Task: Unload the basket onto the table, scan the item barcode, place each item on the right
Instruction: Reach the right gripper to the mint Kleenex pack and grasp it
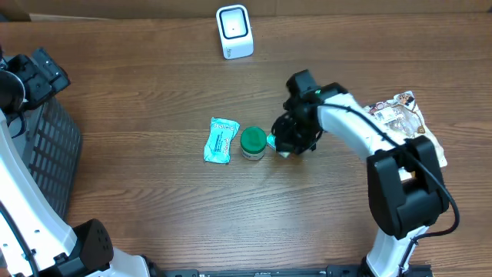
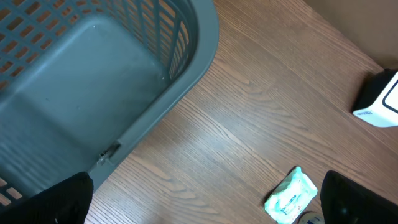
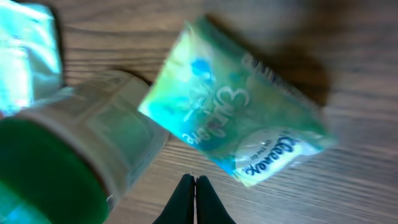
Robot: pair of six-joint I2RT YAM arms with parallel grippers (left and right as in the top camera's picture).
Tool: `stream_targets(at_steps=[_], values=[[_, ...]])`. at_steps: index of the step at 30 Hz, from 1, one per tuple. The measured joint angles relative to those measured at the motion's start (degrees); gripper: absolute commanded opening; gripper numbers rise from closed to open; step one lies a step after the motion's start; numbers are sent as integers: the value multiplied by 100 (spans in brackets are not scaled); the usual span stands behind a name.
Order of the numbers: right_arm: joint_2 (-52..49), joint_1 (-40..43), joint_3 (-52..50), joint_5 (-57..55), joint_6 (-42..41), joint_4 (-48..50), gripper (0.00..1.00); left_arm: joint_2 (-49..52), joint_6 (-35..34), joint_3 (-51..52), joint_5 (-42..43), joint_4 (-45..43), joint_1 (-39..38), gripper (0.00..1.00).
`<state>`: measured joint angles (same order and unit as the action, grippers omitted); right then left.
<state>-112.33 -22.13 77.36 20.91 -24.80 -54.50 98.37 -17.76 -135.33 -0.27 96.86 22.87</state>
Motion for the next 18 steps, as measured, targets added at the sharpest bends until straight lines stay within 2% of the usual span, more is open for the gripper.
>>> stream_targets(at_steps=[3,8,14,18], values=[[-2,-173,-446,-81,-413,358,4,0,0,0,0,0,0,100],[-2,-116,-562,-564,-588,518,4,0,0,2,-2,0,0,100],[-2,479,-575,-990,-632,1252,4,0,0,0,-2,-4,0,100],[-2,1086,-581,-879,-372,2243,24,0,0,0,-2,-2,0,100]])
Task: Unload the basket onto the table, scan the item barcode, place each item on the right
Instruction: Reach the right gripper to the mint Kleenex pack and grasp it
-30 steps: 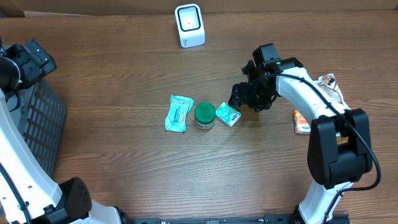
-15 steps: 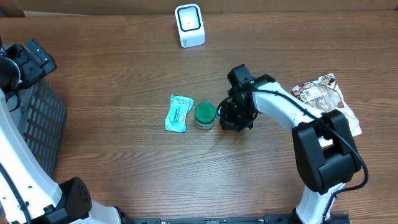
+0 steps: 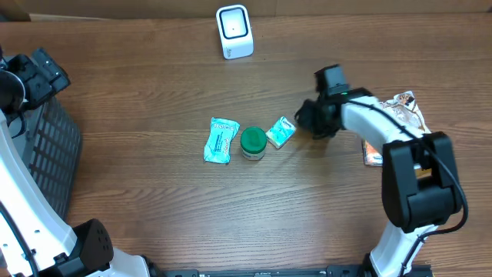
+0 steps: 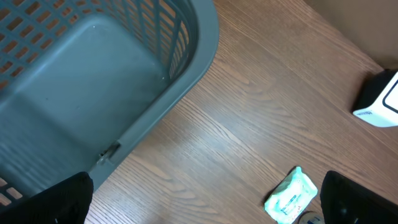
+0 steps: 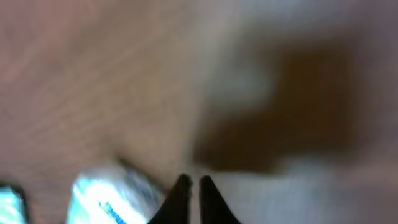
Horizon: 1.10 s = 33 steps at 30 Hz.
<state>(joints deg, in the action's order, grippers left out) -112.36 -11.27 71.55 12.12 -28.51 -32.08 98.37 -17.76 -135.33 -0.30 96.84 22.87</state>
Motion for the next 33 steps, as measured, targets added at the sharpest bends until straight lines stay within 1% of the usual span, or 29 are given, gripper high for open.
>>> stream_targets(at_steps=[3,5,7,11,15,17,18,19,21,25,26,30,31,33], values=[[0,190,2,459,391,385,32,0,0,0,2,4,0,100],[0,249,13,973,647,332,37,0,-2,2,2,2,0,100],[0,249,74,1342,802,-76,40,0,0,0,0,2,0,100],[26,122,238,1731,918,-835,43,0,0,0,2,2,0,100],[136,-175,273,1565,608,-1263,43,0,-2,0,0,2,0,100],[155,-389,273,1250,129,-1451,42,0,0,0,2,0,0,100],[155,-507,256,1093,-127,-1405,41,0,-2,2,0,2,0,100],[157,-638,214,938,-385,-1309,37,0,0,2,0,2,0,99],[155,-931,22,616,-988,-968,35,0,0,0,0,0,0,100],[155,-1224,-249,295,-1572,-503,28,0,0,2,0,0,0,100],[155,-1239,-267,227,-1690,-470,24,0,-2,0,2,2,0,100],[157,-1239,-267,96,-1816,-459,12,0,0,0,0,2,0,100],[160,-1239,-267,90,-1757,-470,8,0,0,0,2,2,0,100],[173,-1237,-264,74,-1460,-522,6,0,0,2,2,2,0,100]])
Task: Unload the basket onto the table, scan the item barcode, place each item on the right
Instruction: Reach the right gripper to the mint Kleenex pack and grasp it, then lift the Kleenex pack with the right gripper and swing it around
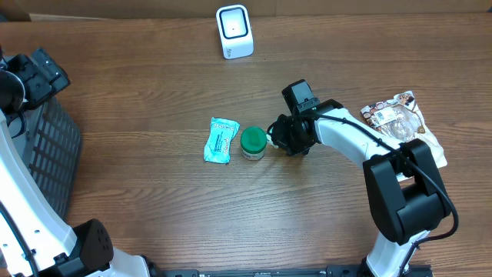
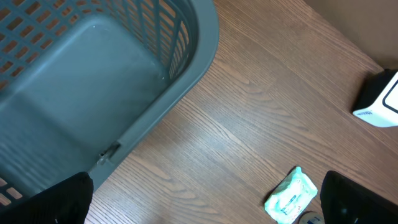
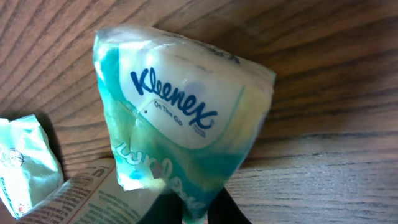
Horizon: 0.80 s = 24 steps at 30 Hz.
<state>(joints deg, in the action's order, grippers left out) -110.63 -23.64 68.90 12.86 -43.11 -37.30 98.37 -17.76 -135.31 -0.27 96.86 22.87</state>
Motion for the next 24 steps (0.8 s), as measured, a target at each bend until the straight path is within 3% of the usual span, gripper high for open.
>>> stream_targets(at_steps=[8,11,12,13,15,19,24], values=[[22,380,267,-68,2688,-1158,6,0,0,-2,0,-2,0,100],[22,713,323,-129,3661,-1180,27,0,0,-2,-2,-2,0,100],[22,837,332,-107,3976,-1180,46,0,0,0,0,0,0,100],[22,909,332,-103,4225,-1180,55,0,-2,-2,0,-2,0,100],[22,999,332,-20,4586,-1180,60,0,0,-2,-2,-2,0,100],[22,1073,391,267,4719,-1423,56,0,0,-2,-2,0,0,100],[22,1554,595,787,3493,-2262,62,0,0,-2,-2,0,0,100]])
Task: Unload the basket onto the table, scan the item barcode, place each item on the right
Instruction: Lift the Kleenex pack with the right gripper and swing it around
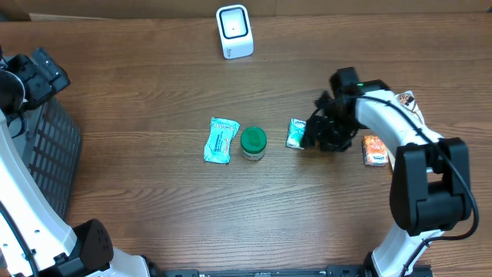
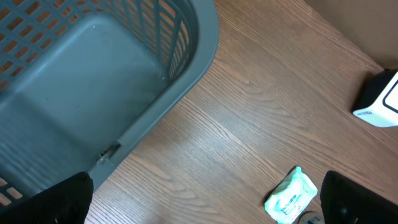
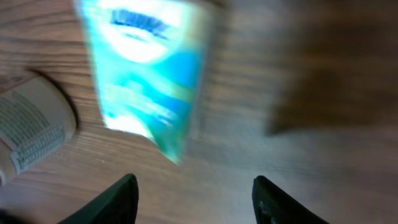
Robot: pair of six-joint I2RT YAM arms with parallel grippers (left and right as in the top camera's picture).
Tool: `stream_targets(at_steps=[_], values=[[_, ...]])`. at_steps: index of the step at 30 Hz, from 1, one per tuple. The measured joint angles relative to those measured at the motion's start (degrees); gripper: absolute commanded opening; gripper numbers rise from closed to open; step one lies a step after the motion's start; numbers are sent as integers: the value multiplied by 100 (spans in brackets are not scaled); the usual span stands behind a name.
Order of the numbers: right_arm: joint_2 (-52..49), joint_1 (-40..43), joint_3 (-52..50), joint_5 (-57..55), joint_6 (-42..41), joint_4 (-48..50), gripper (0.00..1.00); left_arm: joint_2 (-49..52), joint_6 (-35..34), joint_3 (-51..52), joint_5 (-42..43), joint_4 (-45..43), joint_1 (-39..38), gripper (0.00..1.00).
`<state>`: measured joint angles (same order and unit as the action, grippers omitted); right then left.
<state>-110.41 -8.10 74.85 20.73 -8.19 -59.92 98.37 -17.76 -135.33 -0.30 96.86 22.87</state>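
Note:
A teal Kleenex tissue pack (image 1: pixel 296 132) lies flat on the table, a short way right of the green-lidded jar (image 1: pixel 253 141). My right gripper (image 1: pixel 319 132) sits just to its right, open and empty. In the right wrist view the pack (image 3: pixel 146 68) is blurred, ahead of the spread fingers (image 3: pixel 118 199), with the jar (image 3: pixel 31 127) at left. The white scanner (image 1: pixel 234 31) stands at the far edge. My left gripper (image 2: pixel 208 205) is open over the table beside the basket, far from the pack.
A teal wipes pack (image 1: pixel 221 140) lies left of the jar. An orange packet (image 1: pixel 373 149) and a snack bag (image 1: pixel 400 108) lie at the right, near my right arm. The grey basket (image 2: pixel 93 81) stands at the left edge.
The right gripper was pinching the Kleenex pack against the jar. Now the pack lies further right, apart from the jar, and the gripper is open beside it. The left arm is unchanged.
At first the right gripper was shut, low over the Kleenex pack next to the jar. Then it was away to the right, the pack lying beside the jar. Then it was back, closed on the pack. Now the pack lies further right, released.

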Motion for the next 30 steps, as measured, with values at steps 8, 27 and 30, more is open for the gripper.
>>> stream_targets(at_steps=[8,27,30], values=[[0,247,-44,260,-1495,363,44,0,-2,2,0,-2,0,100],[26,-476,-820,-76,-2664,1902,25,0,0,2,2,0,0,100],[120,-507,-962,-87,-2723,2159,8,0,0,0,0,0,0,100]])
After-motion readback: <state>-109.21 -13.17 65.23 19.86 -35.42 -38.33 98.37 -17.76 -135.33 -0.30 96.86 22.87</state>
